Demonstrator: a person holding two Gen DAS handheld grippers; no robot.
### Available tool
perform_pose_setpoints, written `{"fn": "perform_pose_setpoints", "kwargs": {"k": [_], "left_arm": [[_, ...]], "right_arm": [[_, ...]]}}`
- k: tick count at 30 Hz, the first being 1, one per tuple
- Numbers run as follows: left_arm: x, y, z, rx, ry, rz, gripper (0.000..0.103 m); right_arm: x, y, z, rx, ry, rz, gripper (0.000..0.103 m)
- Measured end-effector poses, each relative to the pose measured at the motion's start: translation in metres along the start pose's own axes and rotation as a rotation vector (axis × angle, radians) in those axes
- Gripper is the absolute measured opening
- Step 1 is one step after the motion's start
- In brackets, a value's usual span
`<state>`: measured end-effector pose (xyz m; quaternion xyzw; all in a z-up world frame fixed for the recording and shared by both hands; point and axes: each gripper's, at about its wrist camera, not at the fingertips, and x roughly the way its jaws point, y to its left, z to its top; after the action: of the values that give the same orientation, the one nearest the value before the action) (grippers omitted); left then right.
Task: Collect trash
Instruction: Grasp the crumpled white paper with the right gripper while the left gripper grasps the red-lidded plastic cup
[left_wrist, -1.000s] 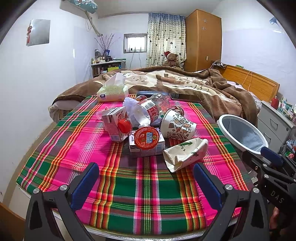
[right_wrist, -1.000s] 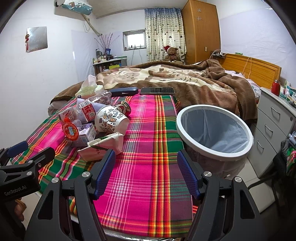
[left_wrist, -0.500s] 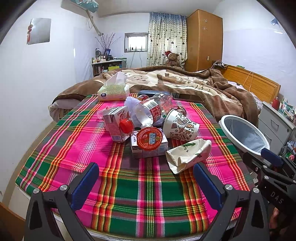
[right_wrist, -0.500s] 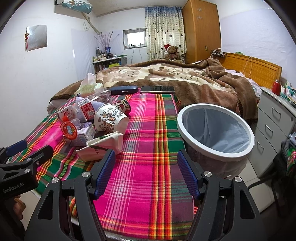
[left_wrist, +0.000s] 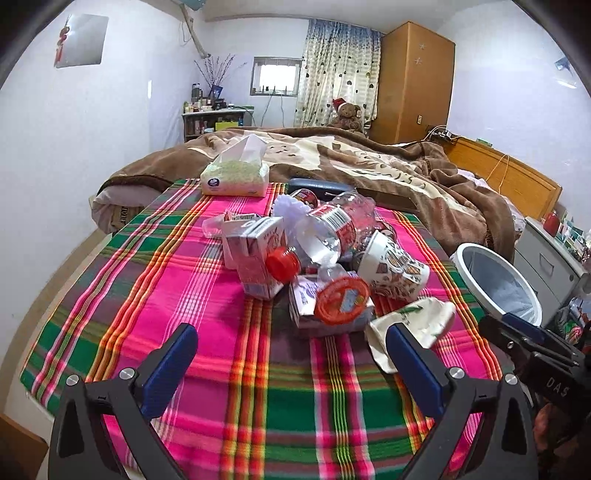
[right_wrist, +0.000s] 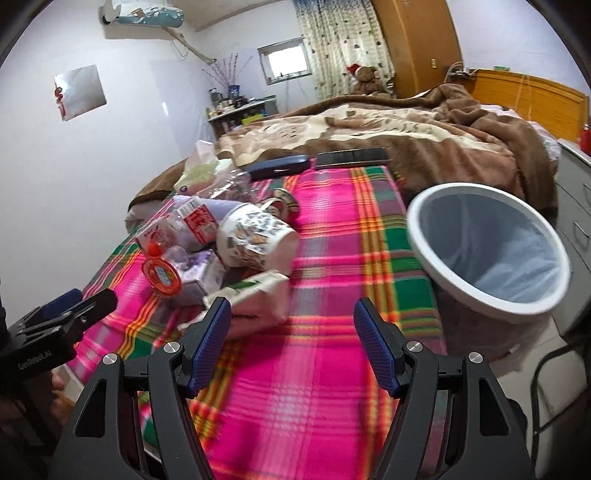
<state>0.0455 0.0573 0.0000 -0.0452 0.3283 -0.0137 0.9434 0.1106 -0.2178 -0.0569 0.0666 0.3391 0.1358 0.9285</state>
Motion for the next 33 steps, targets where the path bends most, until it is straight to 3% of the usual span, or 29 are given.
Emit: {"fn": "perform_pose_setpoints", "kwargs": {"k": [7, 11, 12, 15, 20, 26, 33], "left_arm": [[0.022, 0.007, 0.017, -0.001, 0.026, -0.048, 0.103], [0.025, 0.010, 0.021, -0.008, 0.023, -0.061, 0.103], [0.027, 0.010, 0.022, -0.006, 0.026, -0.069, 0.103], [0.033, 0.011, 0.023, -0.001, 0.039, -0.074, 0.103], [0.041, 0.007, 0.024, -0.001, 0.061, -0.119, 0.103], [0.056, -0.008, 0.025, 0.028, 0.101, -0.160, 0.096], [0.068, -0.019, 0.030, 0.045, 0.125, -0.167, 0.083]], "right_arm": [[0.028, 0.014, 0.003, 0.029, 0.088, 0.078, 0.070], [0.034, 0.012, 0.000, 0.069, 0.135, 0.058, 0.070], [0.037, 0.011, 0.000, 0.078, 0.146, 0.053, 0.064], [0.037, 0.007, -0.006, 0.089, 0.169, 0.037, 0.034], [0.034, -0.004, -0.007, 0.123, 0.167, 0.053, 0.029], [0.027, -0.005, 0.000, 0.051, 0.134, 0.006, 0.025], [0.025, -0.022, 0.009, 0.063, 0.124, -0.030, 0.025]]}}
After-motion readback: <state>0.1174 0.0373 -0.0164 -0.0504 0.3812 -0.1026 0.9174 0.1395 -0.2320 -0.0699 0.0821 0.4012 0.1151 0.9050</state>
